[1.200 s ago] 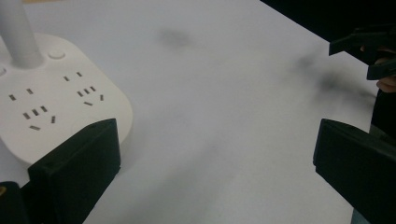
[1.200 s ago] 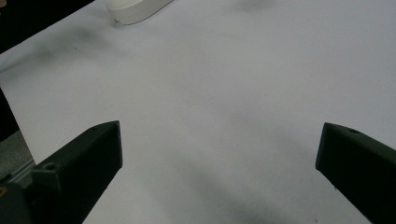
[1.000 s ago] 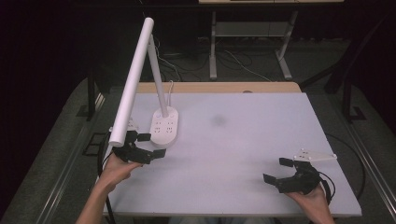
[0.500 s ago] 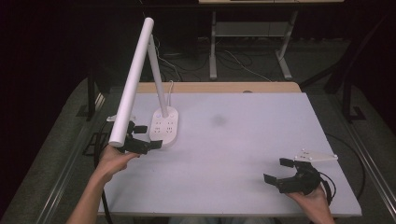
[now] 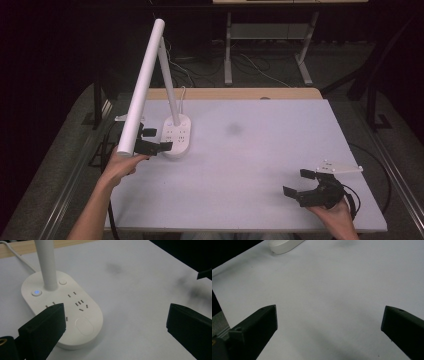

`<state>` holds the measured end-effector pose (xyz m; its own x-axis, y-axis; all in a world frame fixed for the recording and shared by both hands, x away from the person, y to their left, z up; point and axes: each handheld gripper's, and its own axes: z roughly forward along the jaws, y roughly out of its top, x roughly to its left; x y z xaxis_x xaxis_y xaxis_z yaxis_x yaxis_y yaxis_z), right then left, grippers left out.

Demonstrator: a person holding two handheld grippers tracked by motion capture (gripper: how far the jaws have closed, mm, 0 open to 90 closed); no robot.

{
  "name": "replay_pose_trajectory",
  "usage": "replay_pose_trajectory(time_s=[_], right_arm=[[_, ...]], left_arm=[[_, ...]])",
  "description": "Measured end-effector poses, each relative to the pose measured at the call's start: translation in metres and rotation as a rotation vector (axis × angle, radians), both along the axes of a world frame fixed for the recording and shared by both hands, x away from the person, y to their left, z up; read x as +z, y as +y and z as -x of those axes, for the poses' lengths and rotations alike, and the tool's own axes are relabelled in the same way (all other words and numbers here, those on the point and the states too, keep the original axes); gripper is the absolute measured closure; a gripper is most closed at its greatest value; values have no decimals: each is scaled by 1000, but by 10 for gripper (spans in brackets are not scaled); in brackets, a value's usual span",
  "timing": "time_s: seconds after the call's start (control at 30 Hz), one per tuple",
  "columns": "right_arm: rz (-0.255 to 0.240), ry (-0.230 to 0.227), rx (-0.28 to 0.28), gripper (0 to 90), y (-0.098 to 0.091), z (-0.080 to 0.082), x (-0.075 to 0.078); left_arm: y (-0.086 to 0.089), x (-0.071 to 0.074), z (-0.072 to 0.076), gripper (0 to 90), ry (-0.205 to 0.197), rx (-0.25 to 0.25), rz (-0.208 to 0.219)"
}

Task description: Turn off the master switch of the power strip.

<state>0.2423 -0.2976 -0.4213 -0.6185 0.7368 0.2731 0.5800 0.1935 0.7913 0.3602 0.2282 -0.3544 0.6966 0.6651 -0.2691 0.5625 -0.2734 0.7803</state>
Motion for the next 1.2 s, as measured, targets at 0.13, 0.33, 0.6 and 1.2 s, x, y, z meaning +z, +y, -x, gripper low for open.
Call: replay_pose_trajectory(time_s=[0.13, 0.33, 0.6, 1.2], right_arm=[[-2, 0, -4, 0, 0, 0, 0], [-2, 1, -3, 0, -2, 0, 0], [-1, 2, -6, 0, -2, 0, 0], [4, 9, -12, 0, -3, 0, -1]], left_arm=[[0, 0, -5, 11, 6, 4, -4], [3, -1, -14, 13, 12, 14, -14], [8, -3, -25, 15, 21, 44, -20], [23, -10, -57, 65, 43, 101, -67]])
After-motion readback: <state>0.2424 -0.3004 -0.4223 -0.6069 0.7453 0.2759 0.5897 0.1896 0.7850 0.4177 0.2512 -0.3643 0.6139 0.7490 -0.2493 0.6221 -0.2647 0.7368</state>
